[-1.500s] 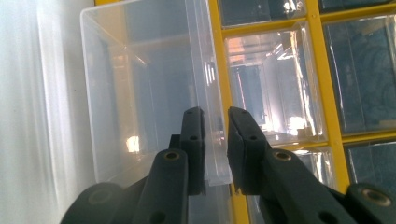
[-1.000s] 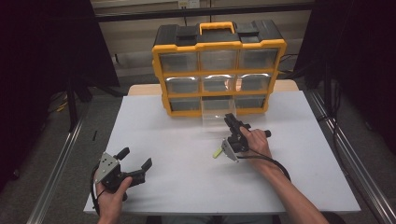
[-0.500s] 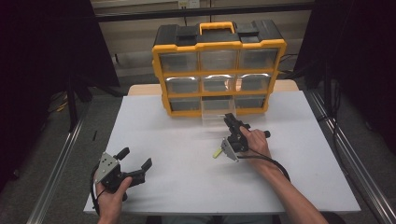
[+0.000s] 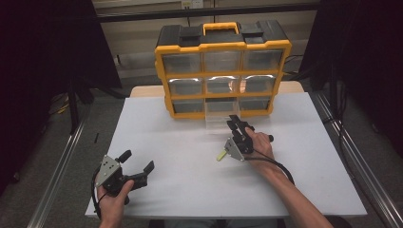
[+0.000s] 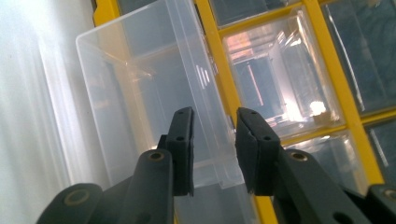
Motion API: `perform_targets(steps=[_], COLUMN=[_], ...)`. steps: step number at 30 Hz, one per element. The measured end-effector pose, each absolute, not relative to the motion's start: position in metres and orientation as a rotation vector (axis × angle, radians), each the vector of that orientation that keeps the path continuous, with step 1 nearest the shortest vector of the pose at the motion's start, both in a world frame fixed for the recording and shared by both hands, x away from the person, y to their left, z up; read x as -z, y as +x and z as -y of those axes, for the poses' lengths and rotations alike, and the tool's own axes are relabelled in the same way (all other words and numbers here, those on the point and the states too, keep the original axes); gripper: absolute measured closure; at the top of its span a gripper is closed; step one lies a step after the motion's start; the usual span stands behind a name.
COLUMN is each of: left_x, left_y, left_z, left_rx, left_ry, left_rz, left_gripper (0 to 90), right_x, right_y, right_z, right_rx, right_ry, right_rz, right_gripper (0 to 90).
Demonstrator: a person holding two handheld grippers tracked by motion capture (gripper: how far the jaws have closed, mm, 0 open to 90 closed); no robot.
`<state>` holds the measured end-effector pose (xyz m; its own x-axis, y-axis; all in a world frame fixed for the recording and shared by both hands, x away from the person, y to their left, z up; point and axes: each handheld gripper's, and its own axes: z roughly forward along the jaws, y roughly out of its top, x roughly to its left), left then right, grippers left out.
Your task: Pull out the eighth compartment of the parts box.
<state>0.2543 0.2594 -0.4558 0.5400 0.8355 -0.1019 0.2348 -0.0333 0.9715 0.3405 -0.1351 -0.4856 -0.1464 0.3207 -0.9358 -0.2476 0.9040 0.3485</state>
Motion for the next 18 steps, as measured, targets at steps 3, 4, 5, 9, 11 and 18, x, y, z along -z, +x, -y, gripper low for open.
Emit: perform_targets(steps=[3, 4, 5, 9, 11, 18], left_x=[0.456, 0.456, 0.456, 0.456, 0.456, 0.456], left_y=[0.254, 0.255, 0.255, 0.255, 0.255, 0.255], left_z=[-0.259, -0.259, -0.259, -0.259, -0.259, -0.261], left_rx=[-0.62, -0.616, -0.618, -0.616, -0.61, -0.625], left_ry=[1.566, 1.565, 1.568, 1.567, 1.559, 1.603], left_rz=[-0.943, -0.939, -0.942, -0.941, -0.941, -0.932], left_gripper=[4.7, 4.7, 4.7, 4.7, 4.6, 4.7], right_x=[0.484, 0.483, 0.482, 0.479, 0.477, 0.468], right_y=[0.341, 0.341, 0.342, 0.342, 0.342, 0.34], right_z=[0.137, 0.138, 0.138, 0.142, 0.145, 0.154], right_rx=[-0.539, -0.547, -0.575, -0.653, -0.698, -0.833], right_ry=[0.106, 0.121, 0.15, 0.231, 0.286, 0.481], right_rz=[-1.654, -1.65, -1.659, -1.682, -1.678, -1.728], right_gripper=[62.0, 59.9, 59.2, 49.1, 44.1, 20.2])
